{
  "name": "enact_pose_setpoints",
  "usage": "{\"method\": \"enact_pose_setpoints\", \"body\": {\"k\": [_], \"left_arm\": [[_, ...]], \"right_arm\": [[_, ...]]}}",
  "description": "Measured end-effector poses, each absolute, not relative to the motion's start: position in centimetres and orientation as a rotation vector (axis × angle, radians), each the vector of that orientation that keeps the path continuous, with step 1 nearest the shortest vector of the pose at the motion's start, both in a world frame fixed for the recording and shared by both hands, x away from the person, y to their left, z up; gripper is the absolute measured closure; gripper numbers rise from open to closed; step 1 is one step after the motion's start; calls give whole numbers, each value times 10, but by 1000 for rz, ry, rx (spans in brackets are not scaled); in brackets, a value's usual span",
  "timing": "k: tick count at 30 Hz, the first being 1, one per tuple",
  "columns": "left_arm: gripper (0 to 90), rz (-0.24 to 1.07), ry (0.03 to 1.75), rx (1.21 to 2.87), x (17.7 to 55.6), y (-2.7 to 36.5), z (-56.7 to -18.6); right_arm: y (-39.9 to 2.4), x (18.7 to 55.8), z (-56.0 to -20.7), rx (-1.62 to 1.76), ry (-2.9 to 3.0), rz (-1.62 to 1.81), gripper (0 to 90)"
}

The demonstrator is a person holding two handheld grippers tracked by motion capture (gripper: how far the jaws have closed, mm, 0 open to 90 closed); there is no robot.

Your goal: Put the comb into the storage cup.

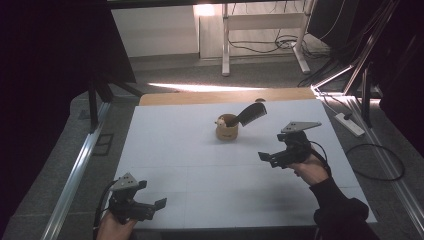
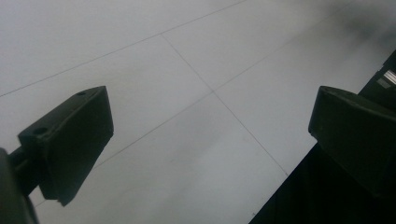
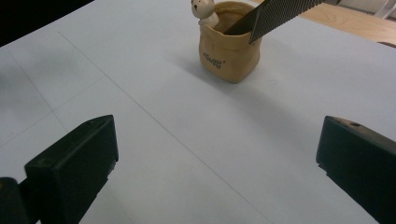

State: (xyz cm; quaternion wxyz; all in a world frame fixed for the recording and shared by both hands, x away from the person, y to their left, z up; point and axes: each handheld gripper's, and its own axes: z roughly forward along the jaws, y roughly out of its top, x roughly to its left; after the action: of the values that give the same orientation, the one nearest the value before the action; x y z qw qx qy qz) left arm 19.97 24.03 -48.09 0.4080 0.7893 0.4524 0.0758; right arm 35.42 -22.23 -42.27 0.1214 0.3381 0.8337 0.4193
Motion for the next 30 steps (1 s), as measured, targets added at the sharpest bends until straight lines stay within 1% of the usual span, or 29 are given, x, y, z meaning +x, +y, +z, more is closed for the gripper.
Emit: {"method": "enact_pose_setpoints", "body": {"k": [18, 30], "left_arm": [[7, 189, 1138, 1988, 200, 241, -481], [8, 188, 1133, 1987, 200, 241, -481]], "right_arm": [[-240, 325, -429, 970, 2422, 1198, 0], [-250, 312, -437, 980, 2422, 1157, 0]]}}
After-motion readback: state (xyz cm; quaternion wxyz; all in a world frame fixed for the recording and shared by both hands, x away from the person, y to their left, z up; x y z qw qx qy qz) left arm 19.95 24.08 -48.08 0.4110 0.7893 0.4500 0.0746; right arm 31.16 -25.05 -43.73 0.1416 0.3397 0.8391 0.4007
